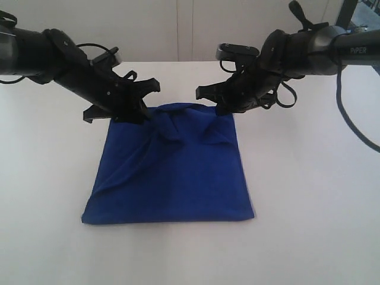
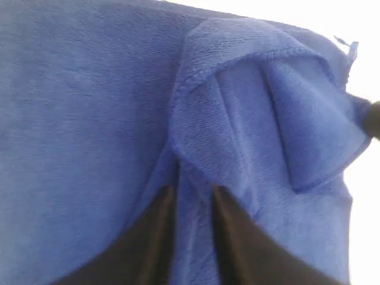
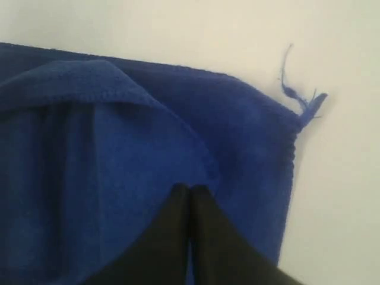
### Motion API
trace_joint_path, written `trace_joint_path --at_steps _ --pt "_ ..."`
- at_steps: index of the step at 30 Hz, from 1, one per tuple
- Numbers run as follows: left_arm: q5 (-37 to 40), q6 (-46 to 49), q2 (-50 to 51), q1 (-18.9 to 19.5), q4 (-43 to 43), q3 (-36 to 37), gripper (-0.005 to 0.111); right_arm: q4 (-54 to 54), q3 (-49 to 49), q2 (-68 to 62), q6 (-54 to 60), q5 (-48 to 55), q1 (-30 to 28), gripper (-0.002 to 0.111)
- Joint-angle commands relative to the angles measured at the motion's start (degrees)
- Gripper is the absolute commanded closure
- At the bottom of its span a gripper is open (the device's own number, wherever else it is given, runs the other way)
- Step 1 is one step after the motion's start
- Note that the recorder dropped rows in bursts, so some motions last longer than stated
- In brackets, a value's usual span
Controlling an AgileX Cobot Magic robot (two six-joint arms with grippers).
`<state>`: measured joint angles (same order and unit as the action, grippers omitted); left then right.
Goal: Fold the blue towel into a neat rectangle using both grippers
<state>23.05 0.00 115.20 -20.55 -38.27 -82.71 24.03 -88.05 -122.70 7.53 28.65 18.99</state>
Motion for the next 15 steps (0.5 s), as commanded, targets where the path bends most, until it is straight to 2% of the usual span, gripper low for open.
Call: trace_joint_path --at_steps 1,3,7,11,15 --pt "1.9 2.4 1.5 -0.2 -6.6 -1.0 0.056 -0.1 0.1 1.0 -0.3 -0.1 -0.3 0.108" --pt "2.5 5.2 2.5 -0.5 -11.4 -1.0 0.051 -0.1 0.1 1.0 -0.3 -0.3 -0.3 0.108" --pt "2.7 8.4 3.2 -1.7 -16.2 -1.0 0.051 -0.1 0.1 1.0 -0.3 -0.5 -0.3 0.108" --pt "1.6 10.4 3.2 -3.4 -16.3 -1.0 0.051 -0.1 0.1 1.0 -0.3 -0.6 -0.3 0.108" --pt "0.8 10.4 3.6 -3.6 -15.9 -1.0 0.051 -0.1 0.1 1.0 -0.3 -0.6 -0.3 0.108"
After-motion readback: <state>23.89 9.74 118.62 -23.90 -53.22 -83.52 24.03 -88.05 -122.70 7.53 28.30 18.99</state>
